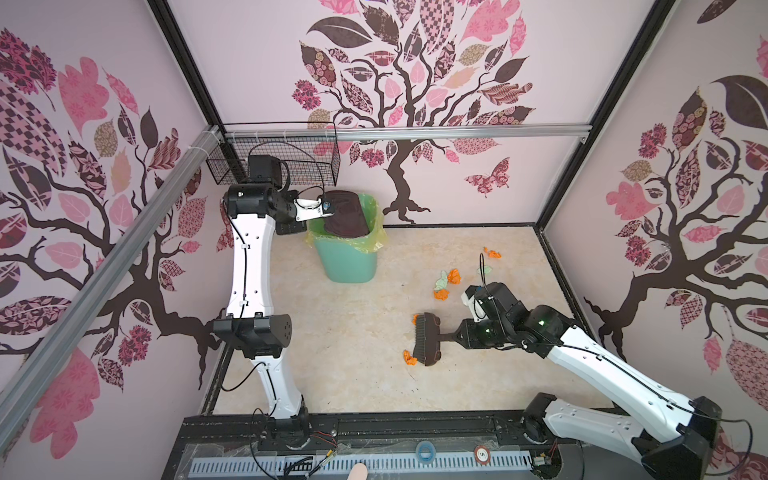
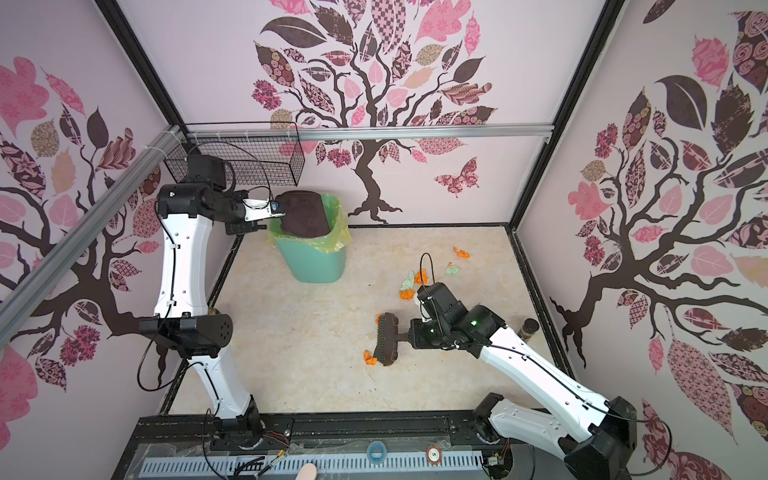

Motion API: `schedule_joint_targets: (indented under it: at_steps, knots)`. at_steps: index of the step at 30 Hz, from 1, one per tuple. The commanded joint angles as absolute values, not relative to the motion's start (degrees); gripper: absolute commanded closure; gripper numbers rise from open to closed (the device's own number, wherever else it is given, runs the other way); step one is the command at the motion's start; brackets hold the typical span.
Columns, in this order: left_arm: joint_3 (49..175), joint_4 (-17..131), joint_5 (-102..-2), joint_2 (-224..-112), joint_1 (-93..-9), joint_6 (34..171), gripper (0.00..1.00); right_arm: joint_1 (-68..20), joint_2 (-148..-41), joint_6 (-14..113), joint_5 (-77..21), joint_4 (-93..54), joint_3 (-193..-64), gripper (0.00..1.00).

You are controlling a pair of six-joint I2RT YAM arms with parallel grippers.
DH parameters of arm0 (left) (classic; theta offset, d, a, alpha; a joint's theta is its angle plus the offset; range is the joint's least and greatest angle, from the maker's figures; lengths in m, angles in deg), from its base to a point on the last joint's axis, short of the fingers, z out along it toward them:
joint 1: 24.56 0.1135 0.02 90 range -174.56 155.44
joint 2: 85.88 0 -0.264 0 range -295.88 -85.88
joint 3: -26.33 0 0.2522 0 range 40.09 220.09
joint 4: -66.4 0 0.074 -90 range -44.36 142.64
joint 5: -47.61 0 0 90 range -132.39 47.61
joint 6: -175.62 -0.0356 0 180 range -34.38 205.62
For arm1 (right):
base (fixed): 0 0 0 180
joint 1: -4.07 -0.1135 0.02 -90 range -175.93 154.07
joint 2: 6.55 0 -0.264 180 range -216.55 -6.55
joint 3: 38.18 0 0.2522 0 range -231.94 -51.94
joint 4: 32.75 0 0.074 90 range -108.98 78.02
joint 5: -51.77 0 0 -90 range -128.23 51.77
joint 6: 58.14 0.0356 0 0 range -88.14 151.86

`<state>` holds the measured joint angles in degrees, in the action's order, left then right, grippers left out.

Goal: Sweep away the paper scraps from the table
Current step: 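Lower the empty dustpan with the left gripper while the right lifts the brush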

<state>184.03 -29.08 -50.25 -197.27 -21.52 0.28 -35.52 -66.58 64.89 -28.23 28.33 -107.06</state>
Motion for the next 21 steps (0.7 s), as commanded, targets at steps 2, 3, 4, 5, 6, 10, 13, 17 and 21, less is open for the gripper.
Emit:
schedule_joint_targets:
  at_steps: [2,3,4,5,6,10,13,17,21]
  knots:
    - [186.1,-28.1,-50.7,-196.7,-20.2,-0.1,1.00,-35.3,-66.0,65.3,-28.0,30.7,-108.0,1.00]
    - [186.2,-27.8,-50.6,-196.6,-19.7,-0.2,1.00,-35.3,-66.0,65.3,-28.0,30.6,-107.9,1.00]
    - [186.1,-27.5,-50.3,-196.7,-19.3,-0.5,1.00,-35.3,-66.1,65.3,-27.9,30.5,-107.9,1.00]
    - [186.1,-27.4,-50.2,-196.6,-18.8,-0.7,1.00,-35.3,-66.1,65.3,-27.9,30.4,-107.8,1.00]
    - [186.2,-27.1,-50.2,-196.5,-18.2,-1.0,1.00,-35.3,-66.2,65.2,-27.7,30.3,-107.7,1.00]
    - [186.1,-26.5,-50.3,-196.0,-16.8,-1.4,1.00,-35.3,-66.8,65.0,-27.2,29.3,-107.6,1.00]
    - [186.3,-26.4,-51.2,-195.2,-16.5,-1.4,1.00,-35.3,-67.2,64.9,-26.9,28.8,-107.6,1.00]
    - [187.9,-27.7,-53.9,-193.9,-16.5,-0.5,1.00,-35.3,-67.4,65.0,-27.0,28.7,-107.6,1.00]
    - [190.6,-31.6,-57.3,-192.8,-16.5,0.3,1.00,-35.3,-67.4,64.9,-27.0,28.9,-107.7,1.00]
